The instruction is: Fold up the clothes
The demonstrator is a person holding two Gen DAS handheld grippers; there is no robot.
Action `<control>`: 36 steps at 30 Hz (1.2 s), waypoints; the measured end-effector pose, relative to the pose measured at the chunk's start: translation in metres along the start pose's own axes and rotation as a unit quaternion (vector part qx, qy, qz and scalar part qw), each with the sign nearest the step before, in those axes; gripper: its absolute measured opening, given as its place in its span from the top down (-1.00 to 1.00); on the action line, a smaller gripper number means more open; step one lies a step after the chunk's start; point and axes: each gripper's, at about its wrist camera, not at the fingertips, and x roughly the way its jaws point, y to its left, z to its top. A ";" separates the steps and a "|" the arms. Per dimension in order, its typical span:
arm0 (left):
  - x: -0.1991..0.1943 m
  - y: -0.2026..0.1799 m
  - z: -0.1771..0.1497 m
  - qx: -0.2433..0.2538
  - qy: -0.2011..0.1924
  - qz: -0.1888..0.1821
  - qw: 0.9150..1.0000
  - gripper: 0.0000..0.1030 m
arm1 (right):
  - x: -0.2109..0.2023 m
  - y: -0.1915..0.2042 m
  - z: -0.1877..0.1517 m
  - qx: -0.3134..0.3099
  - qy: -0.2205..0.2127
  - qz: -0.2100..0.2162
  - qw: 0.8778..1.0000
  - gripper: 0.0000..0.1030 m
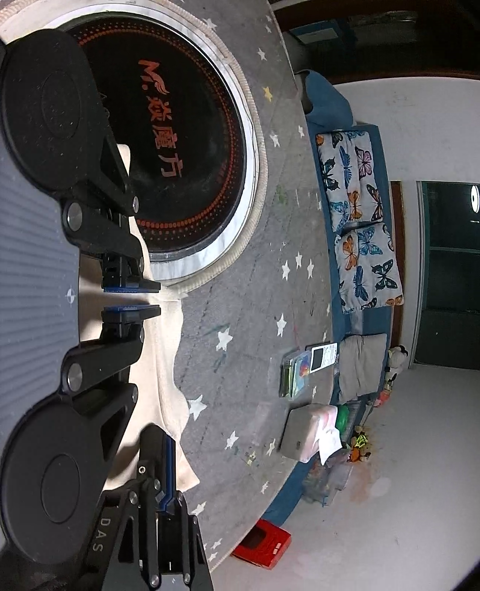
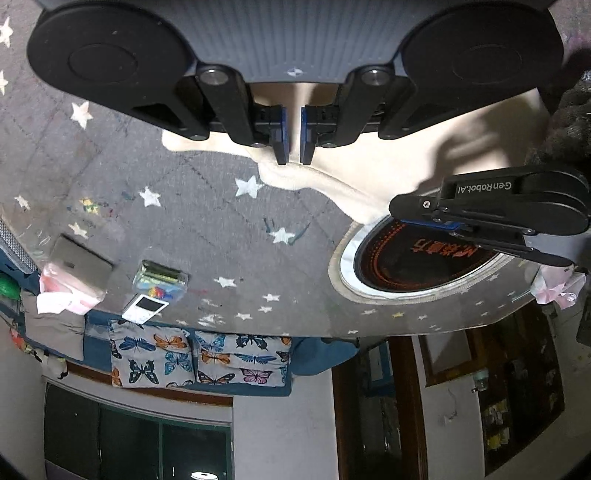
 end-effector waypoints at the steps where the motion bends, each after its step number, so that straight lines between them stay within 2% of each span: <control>1: -0.003 0.000 0.000 0.000 -0.003 -0.001 1.000 0.83 | -0.003 0.001 0.001 -0.002 -0.003 0.001 1.000 0.88; 8: -0.036 0.001 -0.010 0.008 -0.021 -0.009 1.000 0.82 | -0.036 0.011 -0.002 -0.025 -0.018 0.017 0.999 0.75; 10: -0.047 0.001 -0.015 0.010 -0.024 -0.012 1.000 0.82 | -0.046 0.015 -0.007 -0.034 -0.018 0.027 0.999 0.62; 14: -0.068 0.005 -0.028 0.010 -0.028 -0.011 0.999 0.77 | -0.066 0.021 -0.020 -0.037 -0.017 0.040 0.998 0.59; 16: -0.077 0.008 -0.035 0.007 -0.030 -0.010 0.999 0.77 | -0.073 0.022 -0.026 -0.034 -0.015 0.041 0.998 0.52; 25: -0.102 0.013 -0.061 0.004 -0.032 0.000 0.999 0.77 | -0.094 0.025 -0.050 -0.017 -0.012 0.038 0.999 0.52; 36: -0.102 0.014 -0.076 0.009 -0.025 0.013 1.000 0.76 | -0.093 0.021 -0.066 -0.014 0.005 0.029 0.999 0.51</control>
